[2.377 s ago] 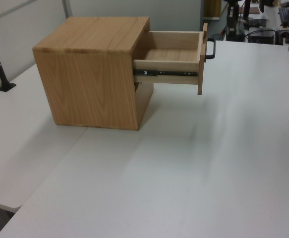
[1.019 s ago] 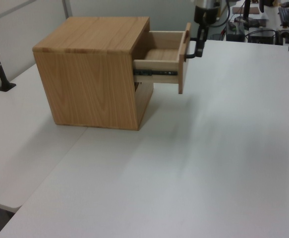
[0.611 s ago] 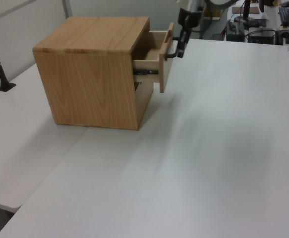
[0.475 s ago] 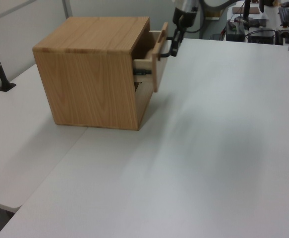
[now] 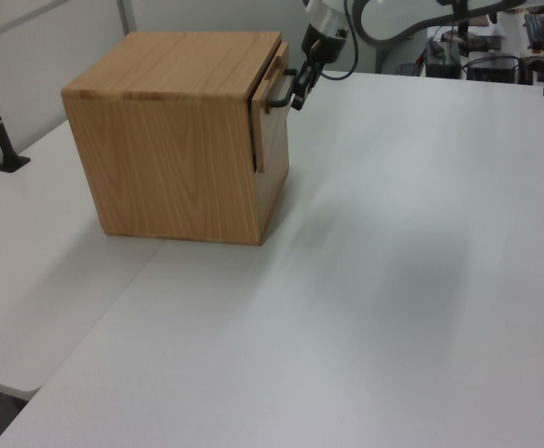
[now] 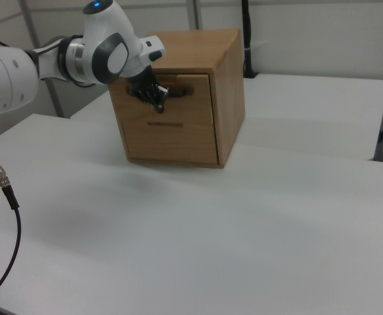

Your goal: Close the drawer by sliding it

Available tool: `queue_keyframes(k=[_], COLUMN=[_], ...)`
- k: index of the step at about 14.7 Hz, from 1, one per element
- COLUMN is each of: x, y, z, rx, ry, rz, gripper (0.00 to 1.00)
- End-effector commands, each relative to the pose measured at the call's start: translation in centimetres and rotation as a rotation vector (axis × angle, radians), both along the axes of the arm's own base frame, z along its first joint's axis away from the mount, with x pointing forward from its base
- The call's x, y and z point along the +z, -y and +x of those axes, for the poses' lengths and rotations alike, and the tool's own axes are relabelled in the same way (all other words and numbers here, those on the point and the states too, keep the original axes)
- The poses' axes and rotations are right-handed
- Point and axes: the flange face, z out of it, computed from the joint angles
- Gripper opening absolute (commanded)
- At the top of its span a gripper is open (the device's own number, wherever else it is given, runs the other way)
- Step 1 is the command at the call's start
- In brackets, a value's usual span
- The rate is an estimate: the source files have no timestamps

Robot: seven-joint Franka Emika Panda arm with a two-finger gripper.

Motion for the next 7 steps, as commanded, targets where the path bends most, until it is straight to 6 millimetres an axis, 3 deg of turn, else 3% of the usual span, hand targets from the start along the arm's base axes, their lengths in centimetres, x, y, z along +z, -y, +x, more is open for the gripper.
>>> queue_keyframes(k=[1, 7], x=[0.9, 2.1], y=[-0.7, -0.7], z=[1.1, 0.6], rx=[-0.041, -0.049], ry=[0.077, 0.094], rz=[0.019, 0.028], gripper=[0.00, 0.00])
